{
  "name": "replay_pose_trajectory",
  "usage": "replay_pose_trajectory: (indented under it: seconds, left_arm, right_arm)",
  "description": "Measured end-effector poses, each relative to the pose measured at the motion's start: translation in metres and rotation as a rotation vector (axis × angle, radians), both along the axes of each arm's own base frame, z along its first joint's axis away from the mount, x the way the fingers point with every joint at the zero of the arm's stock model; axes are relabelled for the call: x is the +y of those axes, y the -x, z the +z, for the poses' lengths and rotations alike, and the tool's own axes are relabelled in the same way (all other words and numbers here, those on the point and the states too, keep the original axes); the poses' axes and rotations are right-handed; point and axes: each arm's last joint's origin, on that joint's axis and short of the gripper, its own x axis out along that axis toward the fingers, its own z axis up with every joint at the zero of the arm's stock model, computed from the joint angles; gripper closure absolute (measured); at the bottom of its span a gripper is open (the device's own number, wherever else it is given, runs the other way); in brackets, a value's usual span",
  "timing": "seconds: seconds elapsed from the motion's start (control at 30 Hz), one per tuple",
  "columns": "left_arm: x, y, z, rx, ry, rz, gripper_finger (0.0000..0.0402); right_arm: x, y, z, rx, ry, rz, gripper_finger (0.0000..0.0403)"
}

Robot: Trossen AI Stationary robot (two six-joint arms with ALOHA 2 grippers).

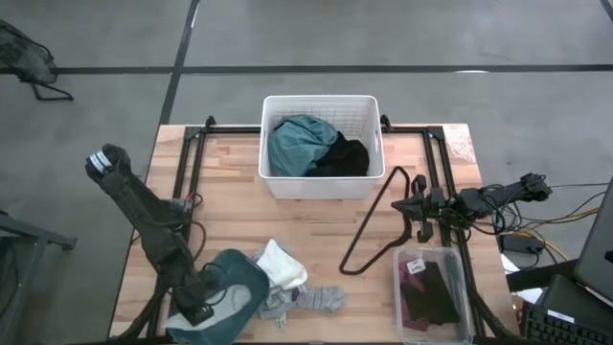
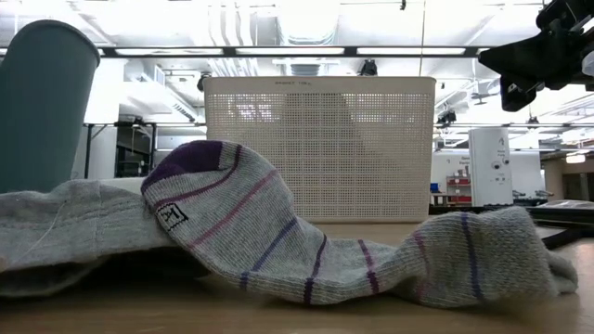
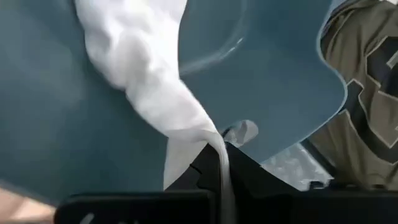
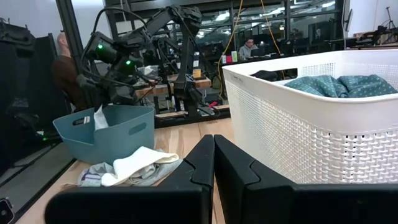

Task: Pick & Place Cloths
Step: Put the top white sock into the green bin, then put the white sock into the green bin

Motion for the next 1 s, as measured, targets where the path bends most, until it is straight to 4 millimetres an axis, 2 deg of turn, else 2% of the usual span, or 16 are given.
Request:
replay_pose_trajectory:
  seconds: [0.13,0.3,0.43,0.67,0.77,0.9,1.0]
  left_arm:
    - [0.008,-0.006,0.003,-0.199,-0.078,0.039,0.0388]
    - [0.019,-0.01,0.006,-0.393,-0.238,0.144,0.0362]
    - [0.026,-0.01,0.005,-0.473,-0.36,0.141,0.0329]
    - [0.031,-0.014,0.006,-0.553,-0.443,0.18,0.0254]
    - [0.036,-0.024,0.017,-0.729,-0.581,0.207,0.0234]
    - [0.045,-0.038,0.042,-0.95,-0.819,0.201,0.0228]
    - [0.057,-0.052,0.057,-1.01,-0.923,0.169,0.0227]
  right_arm:
    - [0.0,0.0,0.0,0.0,0.0,0.0,0.0394]
    - [0.0,0.0,0.0,0.001,0.0,0.0,0.0394]
    - [0.0,0.0,0.0,0.0,0.0,0.0,0.0394]
    - [0.0,0.0,0.0,0.0,0.0,0.0,0.0394]
    - [0.0,0.0,0.0,0.0,0.0,0.0,0.0394]
    - [0.0,0.0,0.0,0.001,0.0,0.0,0.0394]
    - [0.0,0.0,0.0,0.0,0.0,0.001,0.0394]
